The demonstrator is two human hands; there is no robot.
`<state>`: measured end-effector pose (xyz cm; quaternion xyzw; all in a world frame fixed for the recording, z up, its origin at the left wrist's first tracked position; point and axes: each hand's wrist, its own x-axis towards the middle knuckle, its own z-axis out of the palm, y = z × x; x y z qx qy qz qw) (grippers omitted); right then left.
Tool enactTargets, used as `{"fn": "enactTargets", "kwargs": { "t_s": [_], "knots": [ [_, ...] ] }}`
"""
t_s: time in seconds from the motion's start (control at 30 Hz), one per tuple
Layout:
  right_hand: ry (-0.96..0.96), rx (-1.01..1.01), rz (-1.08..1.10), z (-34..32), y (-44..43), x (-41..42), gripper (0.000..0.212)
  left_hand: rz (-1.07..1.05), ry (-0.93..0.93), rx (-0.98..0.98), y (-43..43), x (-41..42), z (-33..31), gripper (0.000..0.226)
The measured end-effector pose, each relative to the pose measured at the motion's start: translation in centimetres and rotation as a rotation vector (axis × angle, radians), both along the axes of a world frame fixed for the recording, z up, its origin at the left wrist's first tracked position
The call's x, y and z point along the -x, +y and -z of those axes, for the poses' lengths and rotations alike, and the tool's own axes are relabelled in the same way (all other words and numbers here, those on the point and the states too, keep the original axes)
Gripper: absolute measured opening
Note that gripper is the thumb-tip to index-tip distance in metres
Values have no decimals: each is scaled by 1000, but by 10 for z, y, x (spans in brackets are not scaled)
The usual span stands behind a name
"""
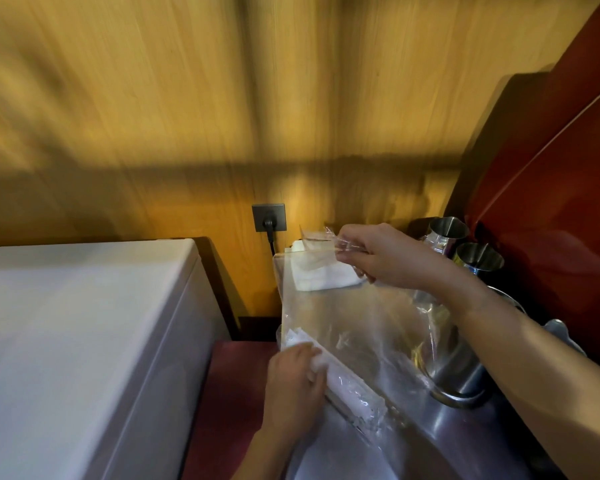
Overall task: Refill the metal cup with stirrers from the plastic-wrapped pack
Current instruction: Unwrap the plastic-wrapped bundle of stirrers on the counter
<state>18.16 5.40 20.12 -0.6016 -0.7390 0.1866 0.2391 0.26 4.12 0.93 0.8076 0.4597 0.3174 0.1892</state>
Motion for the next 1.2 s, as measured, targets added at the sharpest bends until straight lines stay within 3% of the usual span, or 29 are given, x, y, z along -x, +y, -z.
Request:
{"fn": "enactTargets", "kwargs": {
  "t_s": [0.1, 0.17, 0.27, 0.33, 0.4, 0.47, 0.57, 0.63, 0.73, 0.83, 0.93, 1.07, 1.13, 1.2],
  "knots": [
    [-42, 0, -34, -10, -4, -1, 11, -108, -374, 13, 20, 3, -67, 48],
    [-48, -17, -68, -15, -6, -2, 12, -15, -437, -96, 27, 6, -112, 69],
    [-71, -53, -91, -20, -7, 1, 23, 202, -240, -356, 28, 1, -167, 87],
    [-88, -81, -87, -23, -7, 5, 18, 328, -15, -395, 34, -10, -188, 92],
    [-127, -127, -69, -26, -10, 8, 6, 357, 217, -283, 43, -21, -197, 86],
    [-168, -179, -28, -26, -16, 7, 12, 314, 336, -186, 54, -25, -197, 58],
    [-224, -272, 119, -23, -22, -5, 35, 240, 293, -197, 64, -18, -192, 18],
    [-203, -274, 251, -18, -26, -16, 58, 228, 202, -186, 67, -11, -188, 15],
    [26, -232, 424, 0, -31, -29, 87, 229, 131, -140, 69, -3, -181, 16],
    [493, -132, 489, 20, -36, -36, 99, 240, 74, -132, 67, 1, -179, 13],
    [727, 45, 486, 38, -39, -36, 85, 242, 30, -119, 66, 1, -177, 13],
    [788, 7, 481, 54, -40, -35, 14, 240, 29, -39, 65, 0, -181, 16],
    [761, -48, 450, 53, -42, -34, 8, 228, 72, -120, 62, -2, -189, 53],
    [714, -72, 418, 47, -42, -33, 11, 238, 50, -326, 54, -7, -206, 72]
  ]
}}
